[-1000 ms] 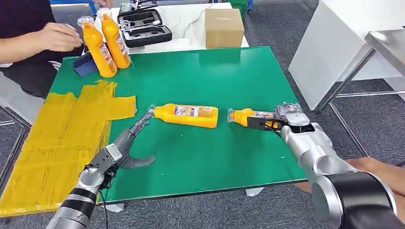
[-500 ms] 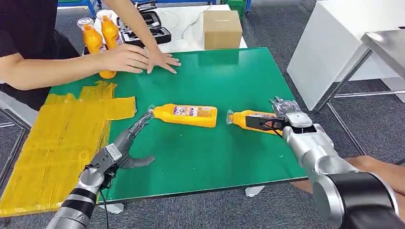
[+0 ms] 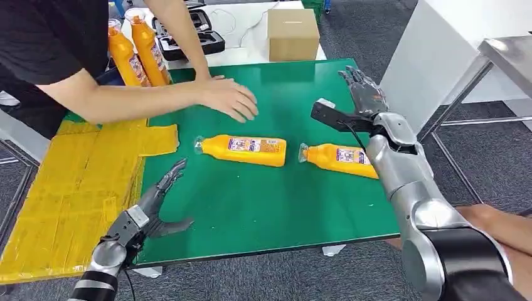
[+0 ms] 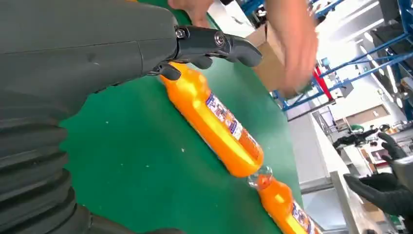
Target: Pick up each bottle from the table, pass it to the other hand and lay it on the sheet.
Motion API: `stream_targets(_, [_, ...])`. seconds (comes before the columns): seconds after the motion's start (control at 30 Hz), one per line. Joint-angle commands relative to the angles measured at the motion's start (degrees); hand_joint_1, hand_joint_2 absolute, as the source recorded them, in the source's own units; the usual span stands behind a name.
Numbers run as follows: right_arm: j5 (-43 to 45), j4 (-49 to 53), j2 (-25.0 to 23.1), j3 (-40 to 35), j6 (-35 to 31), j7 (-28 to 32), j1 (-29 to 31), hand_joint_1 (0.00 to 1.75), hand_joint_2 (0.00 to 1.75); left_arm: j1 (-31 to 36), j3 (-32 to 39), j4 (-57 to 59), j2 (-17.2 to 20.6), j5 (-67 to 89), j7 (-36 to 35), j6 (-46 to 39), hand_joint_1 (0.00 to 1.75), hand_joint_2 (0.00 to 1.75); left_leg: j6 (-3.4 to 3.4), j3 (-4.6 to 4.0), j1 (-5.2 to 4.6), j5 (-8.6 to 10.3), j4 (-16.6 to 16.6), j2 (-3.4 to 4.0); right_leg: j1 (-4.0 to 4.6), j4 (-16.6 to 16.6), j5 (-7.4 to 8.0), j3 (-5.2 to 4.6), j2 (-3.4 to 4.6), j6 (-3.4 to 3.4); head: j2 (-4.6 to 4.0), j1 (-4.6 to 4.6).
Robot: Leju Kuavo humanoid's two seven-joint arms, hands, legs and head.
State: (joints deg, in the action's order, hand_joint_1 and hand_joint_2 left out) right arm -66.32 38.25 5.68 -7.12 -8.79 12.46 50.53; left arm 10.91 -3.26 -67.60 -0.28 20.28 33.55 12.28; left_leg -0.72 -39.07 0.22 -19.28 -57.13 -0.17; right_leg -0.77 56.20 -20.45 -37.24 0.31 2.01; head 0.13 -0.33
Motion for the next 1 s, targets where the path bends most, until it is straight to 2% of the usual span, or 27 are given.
stream_targets(0.03, [5.30,-0.79,3.34,-6.19,6.79,0.45,1.71,0.00,1.75,-0.50,2.60,-0.11,0.51,0.04,-0.14,0.30,0.00,1.75,0.04,0.26,-0.01,-0.22,-0.07,0.02,0.01,0.06,-0.21,0.26,-0.03,-0.09,0.00,0.00])
stream_targets(0.17, [8.59,-7.03,4.64,-8.38,10.59,2.25,1.50,0.00,1.75,-0.81,3.27,-0.08,0.81,-0.15,0.02,0.43,0.00,1.75,0.04,0.26,0.03,-0.20,-0.05,-0.01,0.04,-0.01,-0.17,0.30,-0.04,-0.08,0.00,0.00])
stream_targets(0.43, [8.90,-7.20,4.75,-8.42,10.41,2.65,1.16,0.00,1.75,-0.89,3.31,-0.10,0.81,-0.17,0.06,0.44,0.00,1.75,0.03,0.13,-0.02,-0.14,-0.01,0.00,0.00,0.02,-0.12,0.14,-0.01,-0.06,0.00,-0.02])
stream_targets(0.47, [8.19,-7.19,5.80,-10.91,13.96,3.02,0.51,0.00,1.75,-1.27,3.50,-0.30,0.99,-0.11,0.06,0.30,0.00,1.75,0.02,0.04,0.00,-0.10,-0.01,0.01,0.01,0.00,-0.06,0.05,0.00,-0.04,0.00,0.00])
stream_targets(0.5, [7.96,-7.06,6.77,-12.75,14.78,3.20,-0.48,0.00,1.75,-1.72,3.88,-0.51,1.06,-0.10,0.07,0.12,0.00,1.75,0.03,0.19,-0.01,-0.20,-0.04,0.02,0.01,0.03,-0.17,0.20,0.00,-0.08,0.00,-0.02])
stream_targets(0.6, [8.60,-7.08,7.83,-13.79,14.31,3.95,-2.38,0.00,1.75,-2.35,4.48,-0.69,1.06,-0.46,0.34,0.11,0.00,1.75,0.04,0.27,0.04,-0.20,0.02,-0.04,0.06,-0.08,-0.17,0.31,-0.07,-0.07,0.00,-0.02])
stream_targets(0.77, [8.51,-6.92,7.72,-13.96,14.41,3.90,-2.02,0.00,1.75,-2.24,4.45,-0.72,0.95,-0.45,0.32,0.09,0.00,1.75,0.02,0.00,0.00,-0.13,-0.03,0.00,0.01,0.01,-0.10,0.04,0.00,-0.04,0.00,0.00])
stream_targets(1.0, [8.71,-6.25,8.15,-15.04,14.72,3.73,-2.68,0.00,1.75,-2.41,4.67,-0.74,0.71,-0.42,0.35,-0.06,0.00,1.75,0.06,0.14,0.00,-0.24,-0.03,0.01,0.02,0.01,-0.18,0.13,-0.01,-0.08,0.00,-0.02])
